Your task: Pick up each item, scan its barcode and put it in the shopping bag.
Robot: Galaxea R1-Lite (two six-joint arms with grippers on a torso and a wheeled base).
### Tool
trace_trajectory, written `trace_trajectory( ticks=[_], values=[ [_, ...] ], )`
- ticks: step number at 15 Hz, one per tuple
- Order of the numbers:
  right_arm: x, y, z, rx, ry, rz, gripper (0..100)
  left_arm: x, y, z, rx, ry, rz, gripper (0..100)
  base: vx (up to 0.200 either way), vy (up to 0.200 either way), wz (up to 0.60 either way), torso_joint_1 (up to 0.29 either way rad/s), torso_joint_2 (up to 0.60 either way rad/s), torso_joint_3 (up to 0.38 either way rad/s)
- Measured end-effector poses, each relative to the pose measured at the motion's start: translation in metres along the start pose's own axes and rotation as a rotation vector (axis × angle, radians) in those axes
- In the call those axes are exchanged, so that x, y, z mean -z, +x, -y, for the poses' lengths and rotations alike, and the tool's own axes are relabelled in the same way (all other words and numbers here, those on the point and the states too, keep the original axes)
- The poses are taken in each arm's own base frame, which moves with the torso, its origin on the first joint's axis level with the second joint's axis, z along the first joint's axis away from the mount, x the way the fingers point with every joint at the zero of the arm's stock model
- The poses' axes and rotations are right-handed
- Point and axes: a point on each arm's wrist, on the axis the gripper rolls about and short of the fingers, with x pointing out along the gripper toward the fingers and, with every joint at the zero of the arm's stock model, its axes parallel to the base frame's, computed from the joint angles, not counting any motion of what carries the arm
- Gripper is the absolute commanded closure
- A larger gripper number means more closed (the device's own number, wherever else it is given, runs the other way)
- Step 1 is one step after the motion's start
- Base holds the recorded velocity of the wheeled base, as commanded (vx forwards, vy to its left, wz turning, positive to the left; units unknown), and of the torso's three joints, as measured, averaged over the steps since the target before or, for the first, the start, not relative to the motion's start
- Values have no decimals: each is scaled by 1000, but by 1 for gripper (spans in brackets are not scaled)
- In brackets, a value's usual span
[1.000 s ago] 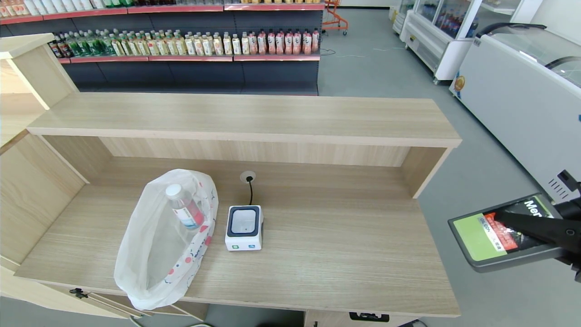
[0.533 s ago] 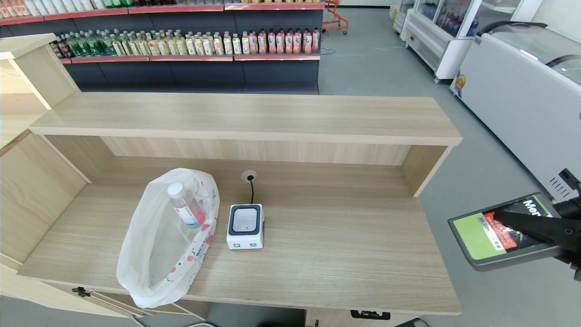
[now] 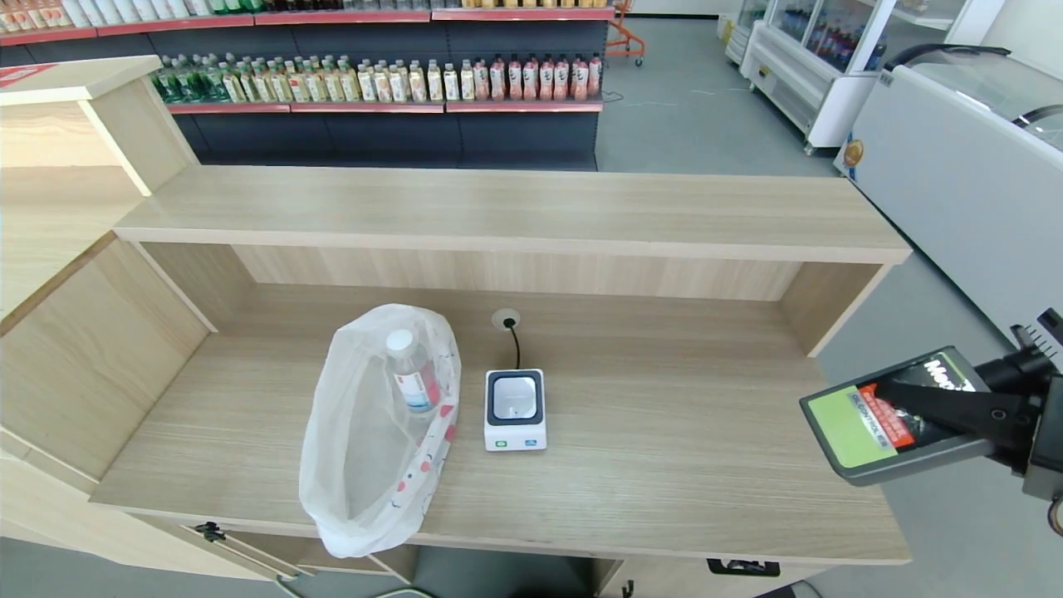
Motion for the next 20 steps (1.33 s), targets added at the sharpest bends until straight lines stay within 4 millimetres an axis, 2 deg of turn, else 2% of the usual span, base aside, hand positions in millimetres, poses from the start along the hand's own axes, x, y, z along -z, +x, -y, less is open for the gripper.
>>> trace_trajectory(
  ticks=[7, 10, 12, 16, 20],
  values=[
    [-23, 61, 24, 114, -112, -26, 100, 0, 0, 0, 0, 1, 0, 0, 0, 200, 0, 2, 3, 2],
    [-17, 91, 39, 154, -206, -90, 100, 0, 0, 0, 0, 4, 0, 0, 0, 200, 0, 1, 4, 1],
    [-10, 108, 50, 180, -254, -144, 100, 0, 0, 0, 0, 5, 0, 0, 0, 0, 0, 0, 0, 0],
    [-11, 142, 64, 158, -307, -119, 100, 0, 0, 0, 0, 6, 0, 0, 0, 0, 0, 0, 0, 0],
    [-8, 167, 82, 198, -332, -132, 100, 0, 0, 0, 0, 6, 0, 0, 0, 0, 0, 0, 0, 0]
  ],
)
